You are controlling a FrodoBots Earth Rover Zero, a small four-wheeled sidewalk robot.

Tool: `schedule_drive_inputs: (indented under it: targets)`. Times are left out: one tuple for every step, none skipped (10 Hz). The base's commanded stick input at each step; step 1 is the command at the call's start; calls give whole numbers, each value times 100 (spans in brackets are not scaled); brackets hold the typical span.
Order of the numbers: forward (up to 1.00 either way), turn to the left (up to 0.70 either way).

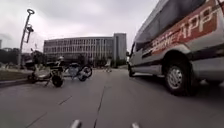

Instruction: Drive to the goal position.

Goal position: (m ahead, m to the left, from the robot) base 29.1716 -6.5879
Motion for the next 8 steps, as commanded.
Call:
schedule_drive_inputs:
  targets:
    - [70,0]
    - [70,0]
    - [70,-2]
    - [70,-14]
    - [70,-23]
    - [70,-2]
    - [70,-1]
    - [70,0]
